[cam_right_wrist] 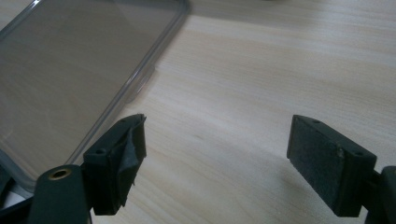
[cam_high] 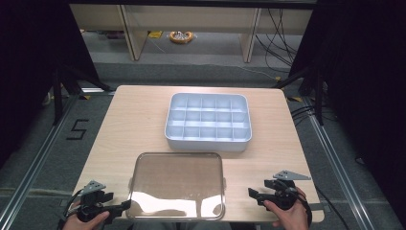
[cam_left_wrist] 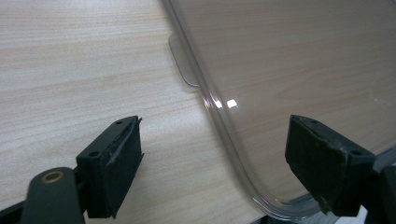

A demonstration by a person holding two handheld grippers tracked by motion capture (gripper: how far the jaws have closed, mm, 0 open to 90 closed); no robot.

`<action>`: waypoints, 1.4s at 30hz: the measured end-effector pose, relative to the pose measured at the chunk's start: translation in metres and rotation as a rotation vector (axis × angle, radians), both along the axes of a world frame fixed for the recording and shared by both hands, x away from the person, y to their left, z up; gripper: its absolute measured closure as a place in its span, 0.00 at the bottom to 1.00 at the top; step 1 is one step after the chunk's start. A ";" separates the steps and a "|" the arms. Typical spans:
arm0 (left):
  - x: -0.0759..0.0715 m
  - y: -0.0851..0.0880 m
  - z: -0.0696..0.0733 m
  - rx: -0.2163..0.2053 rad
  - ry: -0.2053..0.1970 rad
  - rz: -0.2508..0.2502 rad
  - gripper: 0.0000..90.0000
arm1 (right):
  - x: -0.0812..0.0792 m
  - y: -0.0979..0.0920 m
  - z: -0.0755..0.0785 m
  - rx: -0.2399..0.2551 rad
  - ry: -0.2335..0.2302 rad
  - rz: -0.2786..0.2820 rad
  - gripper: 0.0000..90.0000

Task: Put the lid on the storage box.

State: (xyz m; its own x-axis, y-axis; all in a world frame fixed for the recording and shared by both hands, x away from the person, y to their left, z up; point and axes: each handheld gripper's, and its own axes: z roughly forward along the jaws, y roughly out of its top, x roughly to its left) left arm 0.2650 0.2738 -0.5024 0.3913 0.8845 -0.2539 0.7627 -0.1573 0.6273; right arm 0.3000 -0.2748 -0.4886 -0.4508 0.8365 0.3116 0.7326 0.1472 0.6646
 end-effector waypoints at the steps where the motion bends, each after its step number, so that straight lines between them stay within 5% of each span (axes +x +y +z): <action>1: 0.000 0.000 0.000 0.000 0.000 0.000 0.20 | 0.000 -0.001 0.000 0.001 -0.004 0.000 0.23; 4: 0.000 -0.001 0.000 0.000 -0.003 -0.002 0.20 | 0.002 -0.003 -0.002 -0.002 -0.037 0.013 0.24; 16: 0.001 -0.008 -0.002 0.001 0.001 -0.012 0.19 | 0.002 0.007 0.000 0.078 0.023 0.023 0.24; 20: 0.002 -0.009 -0.002 0.009 0.005 -0.028 0.19 | 0.005 0.009 -0.001 0.075 -0.002 0.042 0.25; 22: 0.004 -0.012 0.000 -0.003 0.000 -0.027 0.20 | 0.004 0.015 0.003 0.116 0.012 0.043 0.29; 23: 0.005 -0.012 0.000 -0.012 -0.003 -0.026 0.21 | 0.007 0.014 0.003 0.081 -0.021 0.046 0.29; 27: 0.012 -0.013 -0.001 -0.030 -0.006 -0.011 0.24 | 0.008 0.024 0.003 0.137 0.032 0.050 0.30; 32: 0.018 -0.013 0.000 -0.032 -0.003 -0.006 0.29 | 0.013 0.030 0.000 0.116 -0.004 0.076 0.31; 36: 0.024 -0.017 -0.003 -0.022 0.017 -0.022 0.34 | 0.014 0.042 0.001 0.140 0.038 0.061 0.32; 37: 0.025 -0.019 -0.004 -0.016 0.017 -0.023 0.36 | 0.019 0.046 -0.002 0.123 0.022 0.099 0.32; 42: 0.027 -0.022 -0.005 -0.004 0.025 -0.026 0.37 | 0.023 0.058 -0.003 0.117 0.041 0.095 0.32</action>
